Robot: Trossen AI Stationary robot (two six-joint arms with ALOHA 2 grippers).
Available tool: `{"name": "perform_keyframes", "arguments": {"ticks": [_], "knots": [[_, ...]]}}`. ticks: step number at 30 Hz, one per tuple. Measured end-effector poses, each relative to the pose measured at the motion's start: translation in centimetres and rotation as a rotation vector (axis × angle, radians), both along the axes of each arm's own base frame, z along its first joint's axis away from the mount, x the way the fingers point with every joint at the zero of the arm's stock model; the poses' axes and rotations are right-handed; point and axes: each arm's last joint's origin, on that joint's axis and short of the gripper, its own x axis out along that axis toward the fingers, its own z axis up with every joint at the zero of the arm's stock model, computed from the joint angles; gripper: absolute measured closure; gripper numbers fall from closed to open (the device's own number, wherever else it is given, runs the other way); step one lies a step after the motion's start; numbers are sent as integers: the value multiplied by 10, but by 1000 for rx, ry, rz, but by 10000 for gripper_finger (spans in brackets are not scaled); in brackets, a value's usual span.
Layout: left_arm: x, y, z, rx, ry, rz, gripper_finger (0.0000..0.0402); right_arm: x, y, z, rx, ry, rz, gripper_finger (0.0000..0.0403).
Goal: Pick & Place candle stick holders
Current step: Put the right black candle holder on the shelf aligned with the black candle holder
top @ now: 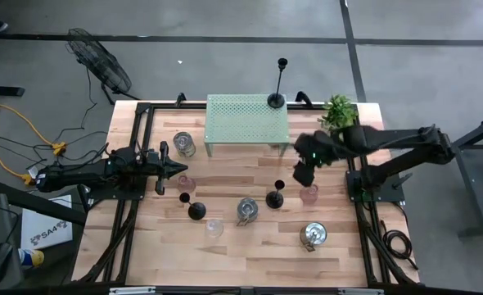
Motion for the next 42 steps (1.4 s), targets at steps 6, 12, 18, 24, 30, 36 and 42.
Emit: {"name": "perform_keyframes", "arguments": {"ticks": [6,12,18,24,30,36,42], "knots": [[0,0,0,0,0,0,402,1,34,-26,-5,-18,40,192],[0,0,0,0,0,0,402,4,56,-50,-43,-108,109,192],[0,0,0,0,0,0,402,1,70,-67,-74,-138,149,192],[0,0,0,0,0,0,402,1,75,-79,-111,-202,140,192],[0,0,0,0,0,0,402,6,77,-94,-128,-315,129,192],[0,0,0,0,0,0,402,7,76,-99,-166,-373,85,192],[0,0,0,0,0,0,402,11,77,-94,-177,-435,105,192]]}}
